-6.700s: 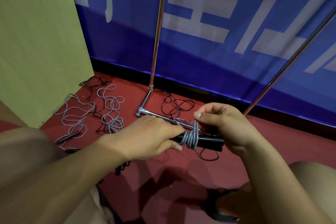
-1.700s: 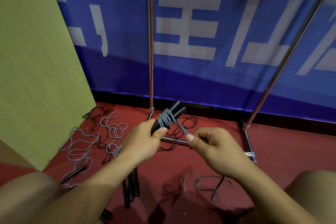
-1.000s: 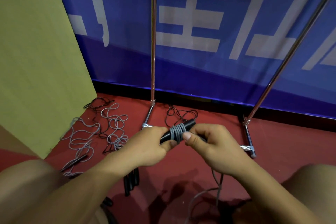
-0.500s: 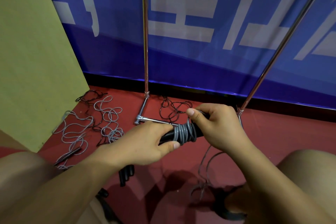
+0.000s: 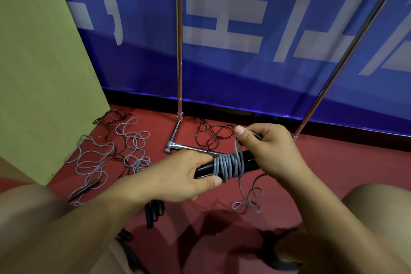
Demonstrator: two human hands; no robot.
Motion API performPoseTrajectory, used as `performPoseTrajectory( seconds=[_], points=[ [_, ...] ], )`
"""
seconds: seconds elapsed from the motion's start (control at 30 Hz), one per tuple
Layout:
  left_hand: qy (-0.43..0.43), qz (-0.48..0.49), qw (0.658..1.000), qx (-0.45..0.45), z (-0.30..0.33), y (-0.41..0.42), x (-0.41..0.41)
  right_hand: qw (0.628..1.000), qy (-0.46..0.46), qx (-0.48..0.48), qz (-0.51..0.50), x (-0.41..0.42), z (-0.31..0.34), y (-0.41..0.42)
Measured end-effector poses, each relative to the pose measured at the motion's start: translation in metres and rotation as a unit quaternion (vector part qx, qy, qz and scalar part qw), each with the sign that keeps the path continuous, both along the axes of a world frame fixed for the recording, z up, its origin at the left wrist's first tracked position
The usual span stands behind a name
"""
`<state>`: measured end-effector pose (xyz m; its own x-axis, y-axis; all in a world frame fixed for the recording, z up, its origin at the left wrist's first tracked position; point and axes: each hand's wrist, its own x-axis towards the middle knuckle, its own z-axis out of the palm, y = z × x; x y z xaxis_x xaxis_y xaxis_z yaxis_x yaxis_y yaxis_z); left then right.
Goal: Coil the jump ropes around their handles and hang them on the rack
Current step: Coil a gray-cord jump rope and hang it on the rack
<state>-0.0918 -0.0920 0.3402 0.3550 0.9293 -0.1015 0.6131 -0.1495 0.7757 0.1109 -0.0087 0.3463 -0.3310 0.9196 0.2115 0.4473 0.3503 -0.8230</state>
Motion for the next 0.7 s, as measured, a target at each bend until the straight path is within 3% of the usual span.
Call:
performPoseTrajectory(
  seconds=[0.4,0.6,0.7],
  points=[
    [-0.128,-0.045,0.989,-0.053,0.011,-0.006,-0.003,0.950,0.147,-0.268,0.058,-0.002,0.012,0.003],
    [-0.180,-0.029,0.982,-0.039,0.010,-0.006,-0.006,0.953,0.153,-0.257,0.059,-0.014,0.010,-0.001],
    [-0.211,-0.001,0.977,-0.028,0.008,-0.005,-0.007,0.970,0.112,-0.212,0.033,-0.018,0.008,-0.003]
  ],
)
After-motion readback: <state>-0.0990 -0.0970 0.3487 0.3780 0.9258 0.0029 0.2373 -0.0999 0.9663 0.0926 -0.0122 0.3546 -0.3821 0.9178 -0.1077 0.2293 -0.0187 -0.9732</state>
